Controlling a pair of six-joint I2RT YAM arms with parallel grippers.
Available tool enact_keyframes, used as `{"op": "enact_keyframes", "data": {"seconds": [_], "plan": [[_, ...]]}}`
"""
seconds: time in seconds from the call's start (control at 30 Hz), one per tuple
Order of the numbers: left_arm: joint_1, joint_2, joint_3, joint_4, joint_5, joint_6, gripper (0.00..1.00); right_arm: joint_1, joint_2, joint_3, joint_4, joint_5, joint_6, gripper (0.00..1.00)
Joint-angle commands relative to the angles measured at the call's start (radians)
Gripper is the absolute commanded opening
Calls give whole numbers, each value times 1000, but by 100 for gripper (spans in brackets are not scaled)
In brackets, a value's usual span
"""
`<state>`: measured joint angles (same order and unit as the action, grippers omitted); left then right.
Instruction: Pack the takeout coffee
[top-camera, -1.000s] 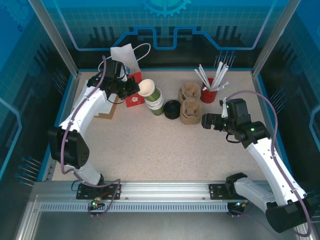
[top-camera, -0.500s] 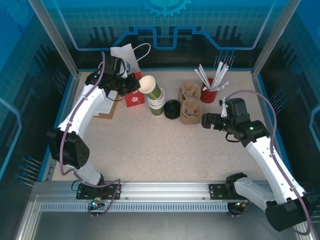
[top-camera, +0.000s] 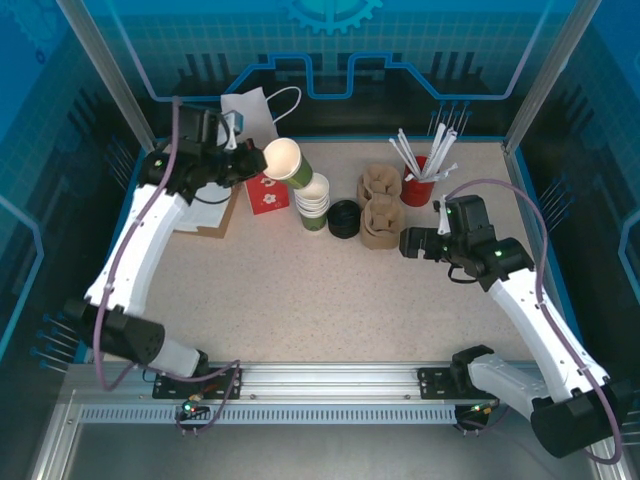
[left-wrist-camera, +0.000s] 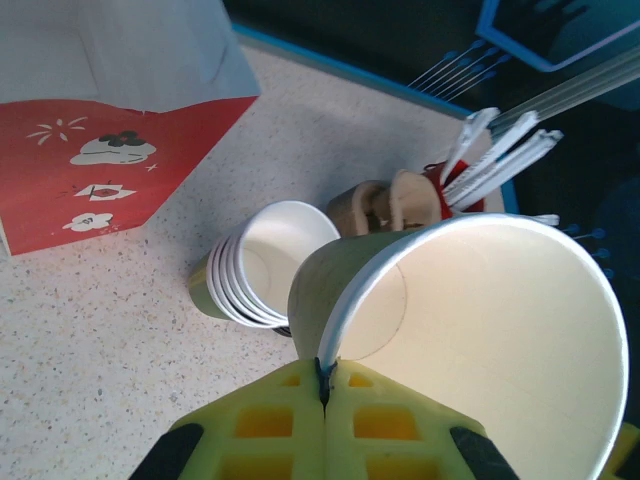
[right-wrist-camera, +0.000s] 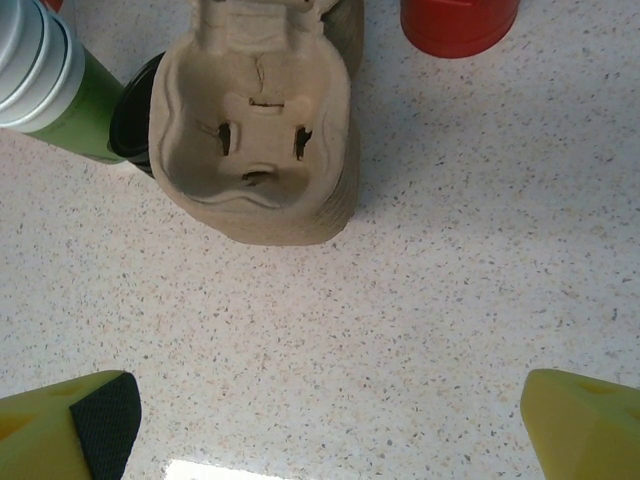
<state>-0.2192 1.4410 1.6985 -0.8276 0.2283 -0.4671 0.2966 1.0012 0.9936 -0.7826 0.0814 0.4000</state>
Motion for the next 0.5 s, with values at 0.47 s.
{"op": "enact_keyframes", "data": {"seconds": [0.47], "plan": [[-305,-361,-545,-106,-203,-151,0,164,220,-141,239,48,122,84]]}}
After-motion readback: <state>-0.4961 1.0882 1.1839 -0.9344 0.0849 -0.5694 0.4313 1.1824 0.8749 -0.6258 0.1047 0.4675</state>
